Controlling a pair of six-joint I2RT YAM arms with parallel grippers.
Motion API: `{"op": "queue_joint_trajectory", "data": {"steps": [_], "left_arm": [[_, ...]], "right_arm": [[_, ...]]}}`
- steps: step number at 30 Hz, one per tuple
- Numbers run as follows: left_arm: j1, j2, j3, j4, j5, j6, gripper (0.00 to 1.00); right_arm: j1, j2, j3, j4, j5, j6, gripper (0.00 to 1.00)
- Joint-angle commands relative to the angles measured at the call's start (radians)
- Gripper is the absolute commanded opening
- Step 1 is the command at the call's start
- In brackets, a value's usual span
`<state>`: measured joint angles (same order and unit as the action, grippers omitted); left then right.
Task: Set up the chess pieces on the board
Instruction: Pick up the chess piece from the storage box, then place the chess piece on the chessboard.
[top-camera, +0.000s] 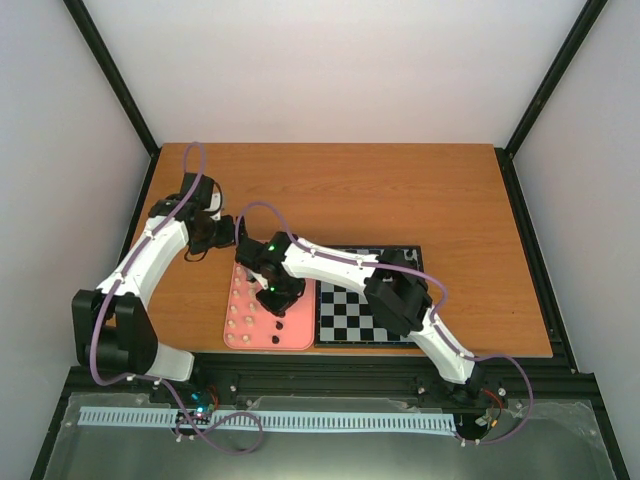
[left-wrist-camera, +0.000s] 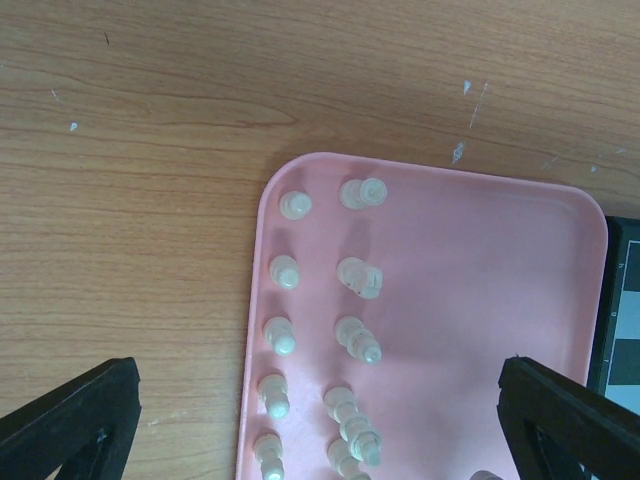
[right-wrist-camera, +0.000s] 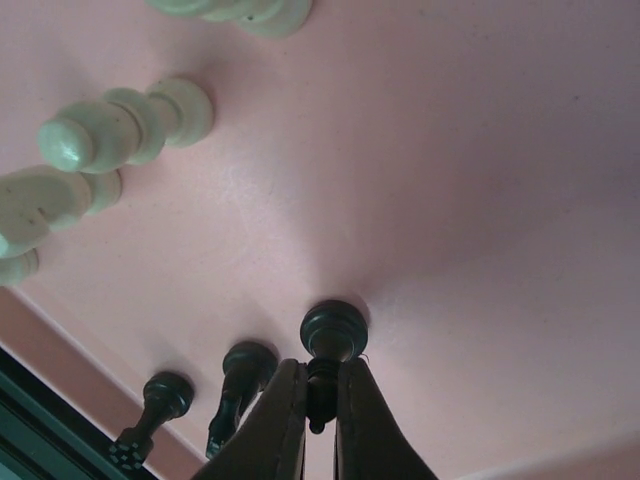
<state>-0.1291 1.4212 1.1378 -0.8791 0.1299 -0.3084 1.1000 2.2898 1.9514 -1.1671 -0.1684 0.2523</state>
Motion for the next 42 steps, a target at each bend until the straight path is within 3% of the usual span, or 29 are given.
{"op": "queue_joint_trajectory", "data": {"steps": [1, 10, 15, 19, 23, 42], "left_arm": [[-0.004, -0.045, 0.004, -0.015, 0.033, 0.000, 1.00], [-0.004, -0.068, -0.006, -0.015, 0.029, 0.001, 1.00], [-0.004, -0.063, 0.004, -0.020, 0.041, 0.000, 1.00], [-0.005, -0.058, 0.010, -0.020, 0.044, 0.000, 1.00], [-0.005, -0.048, 0.008, -0.014, 0.053, -0.003, 1.00], [-0.004, -0.001, 0.029, -0.020, 0.045, 0.000, 1.00]], "right_arm": [[-0.005, 0.019, 0.016, -0.035, 0.063, 0.033, 0.03], [-0.112, -0.278, -0.078, -0.058, 0.236, 0.170, 0.03], [-0.291, -0.558, -0.399, -0.045, 0.227, 0.267, 0.03], [-0.503, -0.794, -0.719, -0.021, 0.183, 0.328, 0.03], [-0.672, -0.934, -0.886, -0.005, 0.158, 0.342, 0.03], [-0.746, -0.892, -1.067, 0.152, 0.118, 0.338, 0.03]]}}
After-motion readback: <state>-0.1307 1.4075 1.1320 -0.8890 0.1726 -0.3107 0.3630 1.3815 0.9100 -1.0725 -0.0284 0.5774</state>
